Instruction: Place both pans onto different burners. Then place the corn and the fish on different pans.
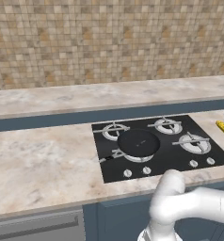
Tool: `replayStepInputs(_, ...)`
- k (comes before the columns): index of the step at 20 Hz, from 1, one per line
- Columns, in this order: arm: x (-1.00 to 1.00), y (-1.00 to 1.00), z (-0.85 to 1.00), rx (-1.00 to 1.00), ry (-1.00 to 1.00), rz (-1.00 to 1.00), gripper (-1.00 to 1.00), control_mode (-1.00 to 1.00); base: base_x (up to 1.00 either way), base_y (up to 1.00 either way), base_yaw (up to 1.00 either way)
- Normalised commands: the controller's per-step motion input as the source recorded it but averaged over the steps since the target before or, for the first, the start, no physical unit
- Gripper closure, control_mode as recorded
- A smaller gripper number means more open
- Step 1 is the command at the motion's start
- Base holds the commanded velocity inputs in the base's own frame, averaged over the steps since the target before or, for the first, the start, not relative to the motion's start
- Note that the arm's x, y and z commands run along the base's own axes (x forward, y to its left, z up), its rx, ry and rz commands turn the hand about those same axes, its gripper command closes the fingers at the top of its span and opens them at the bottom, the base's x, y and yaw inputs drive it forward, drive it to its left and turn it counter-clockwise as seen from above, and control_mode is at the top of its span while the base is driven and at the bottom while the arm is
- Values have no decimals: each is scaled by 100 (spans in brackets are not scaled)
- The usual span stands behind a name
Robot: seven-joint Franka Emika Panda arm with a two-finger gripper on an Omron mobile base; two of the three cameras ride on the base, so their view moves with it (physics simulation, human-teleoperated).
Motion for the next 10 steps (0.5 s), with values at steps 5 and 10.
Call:
replayStepInputs(5,37,-28,-42,3,4,0,100,-100,0,0,0)
replayStepInputs(10,30,-24,-49,4,5,0,100,-100,0,0,0)
